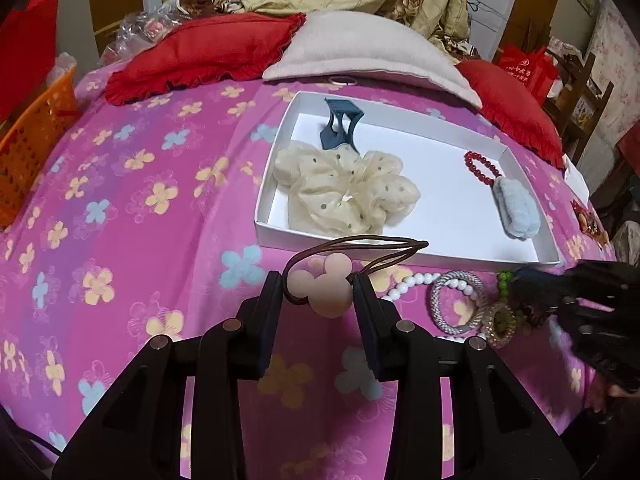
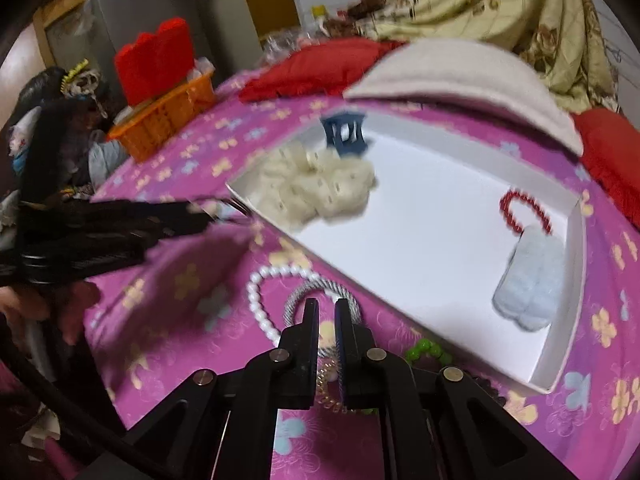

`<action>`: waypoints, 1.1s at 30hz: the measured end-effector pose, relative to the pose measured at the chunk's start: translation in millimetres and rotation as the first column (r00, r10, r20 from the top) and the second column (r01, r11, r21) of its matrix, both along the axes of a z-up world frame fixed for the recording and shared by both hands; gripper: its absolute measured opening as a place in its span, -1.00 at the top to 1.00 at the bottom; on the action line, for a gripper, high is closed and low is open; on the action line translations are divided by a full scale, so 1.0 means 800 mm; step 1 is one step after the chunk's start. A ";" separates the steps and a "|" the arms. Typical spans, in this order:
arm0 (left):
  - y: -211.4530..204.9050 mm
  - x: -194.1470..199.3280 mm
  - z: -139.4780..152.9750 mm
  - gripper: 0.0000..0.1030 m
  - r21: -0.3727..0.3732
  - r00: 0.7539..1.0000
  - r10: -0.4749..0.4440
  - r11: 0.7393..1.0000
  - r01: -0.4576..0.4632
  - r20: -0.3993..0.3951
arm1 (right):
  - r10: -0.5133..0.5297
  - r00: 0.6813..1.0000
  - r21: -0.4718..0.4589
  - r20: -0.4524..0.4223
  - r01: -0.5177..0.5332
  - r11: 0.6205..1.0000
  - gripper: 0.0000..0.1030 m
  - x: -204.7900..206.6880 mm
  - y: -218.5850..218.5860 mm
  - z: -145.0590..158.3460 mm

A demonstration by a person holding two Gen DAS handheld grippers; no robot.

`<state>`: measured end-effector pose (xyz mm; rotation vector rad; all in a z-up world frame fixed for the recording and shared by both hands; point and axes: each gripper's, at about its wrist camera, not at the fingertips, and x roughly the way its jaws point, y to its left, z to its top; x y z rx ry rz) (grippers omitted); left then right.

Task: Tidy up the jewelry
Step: 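Grasp the pink mouse-ear hair tie with the left tool while the right tool grasps the silver bracelet, then place the hair tie in the tray with the left tool while the right tool places the silver bracelet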

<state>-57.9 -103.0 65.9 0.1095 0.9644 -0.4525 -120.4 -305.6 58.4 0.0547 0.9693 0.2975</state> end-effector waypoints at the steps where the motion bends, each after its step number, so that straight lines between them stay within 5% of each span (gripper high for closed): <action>1: 0.000 -0.002 0.001 0.32 0.004 1.000 -0.001 1.000 0.001 0.005 | -0.010 1.000 -0.009 -0.020 0.010 1.000 0.81 0.003 -0.001 -0.007; 11: 0.004 -0.013 -0.004 0.32 0.008 1.000 0.000 1.000 0.000 -0.012 | -0.046 0.997 0.058 -0.061 0.049 0.997 0.78 0.028 -0.014 -0.040; 20: 0.002 -0.017 0.005 0.32 -0.009 1.000 0.000 1.000 0.000 0.002 | -0.018 0.999 0.039 0.043 0.016 0.999 0.88 -0.001 -0.006 0.007; 33: -0.049 -0.012 0.040 0.32 -0.018 0.998 -0.041 0.999 0.042 0.048 | -0.107 0.988 0.031 0.114 0.104 0.994 0.88 -0.009 -0.053 0.064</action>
